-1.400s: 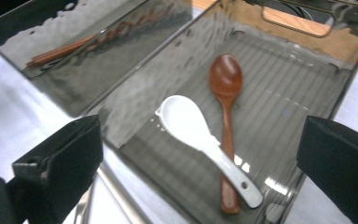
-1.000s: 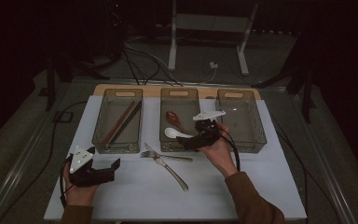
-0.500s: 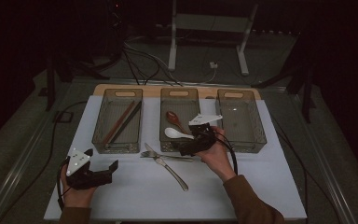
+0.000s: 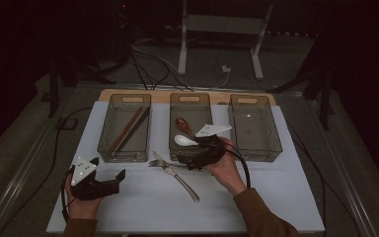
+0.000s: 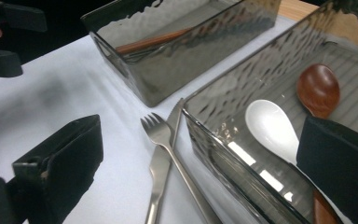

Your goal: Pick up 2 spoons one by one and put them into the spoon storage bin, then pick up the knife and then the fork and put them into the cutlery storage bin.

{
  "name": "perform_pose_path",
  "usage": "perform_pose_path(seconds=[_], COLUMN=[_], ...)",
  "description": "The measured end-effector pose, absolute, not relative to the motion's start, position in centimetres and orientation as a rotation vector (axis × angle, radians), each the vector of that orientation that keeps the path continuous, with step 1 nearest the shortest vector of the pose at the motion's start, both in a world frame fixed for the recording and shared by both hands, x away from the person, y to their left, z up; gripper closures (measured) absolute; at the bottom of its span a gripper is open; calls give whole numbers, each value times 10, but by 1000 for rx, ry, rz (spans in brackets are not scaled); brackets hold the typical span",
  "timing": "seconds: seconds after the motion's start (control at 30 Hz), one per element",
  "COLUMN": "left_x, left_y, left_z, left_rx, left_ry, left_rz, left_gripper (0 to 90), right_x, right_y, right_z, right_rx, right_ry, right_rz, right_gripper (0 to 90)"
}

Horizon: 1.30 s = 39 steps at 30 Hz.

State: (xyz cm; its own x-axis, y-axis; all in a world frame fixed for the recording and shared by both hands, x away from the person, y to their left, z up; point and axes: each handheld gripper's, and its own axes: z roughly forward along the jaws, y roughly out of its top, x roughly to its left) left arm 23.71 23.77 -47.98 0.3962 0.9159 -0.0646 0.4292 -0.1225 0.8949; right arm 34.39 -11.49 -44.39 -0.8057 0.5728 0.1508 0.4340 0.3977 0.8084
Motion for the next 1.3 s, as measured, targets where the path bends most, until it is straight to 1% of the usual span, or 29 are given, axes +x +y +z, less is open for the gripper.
perform_pose_path(seconds=[0.23, 0.7, 1.07, 1.13, 1.3], left_x=[238, 238, 238, 238, 238], left_y=[238, 239, 238, 238, 238], left_z=[-481, -481, -481, -481, -481], left_rx=[1728, 1724, 1725, 1725, 1727], left_ry=[1187, 1186, 1183, 1183, 1184], left_rz=[659, 663, 664, 663, 661], left_gripper=[6, 6, 6, 6, 6], right_x=[340, 336, 335, 334, 332], right_y=[-107, -89, -81, -80, -77], right_z=[-448, -467, -475, -477, -480], right_rx=[864, 827, 792, 783, 761], right_ry=[2548, 2624, 2662, 2668, 2676], right_rz=[1374, 1322, 1298, 1287, 1260], right_gripper=[10, 10, 12, 40, 66])
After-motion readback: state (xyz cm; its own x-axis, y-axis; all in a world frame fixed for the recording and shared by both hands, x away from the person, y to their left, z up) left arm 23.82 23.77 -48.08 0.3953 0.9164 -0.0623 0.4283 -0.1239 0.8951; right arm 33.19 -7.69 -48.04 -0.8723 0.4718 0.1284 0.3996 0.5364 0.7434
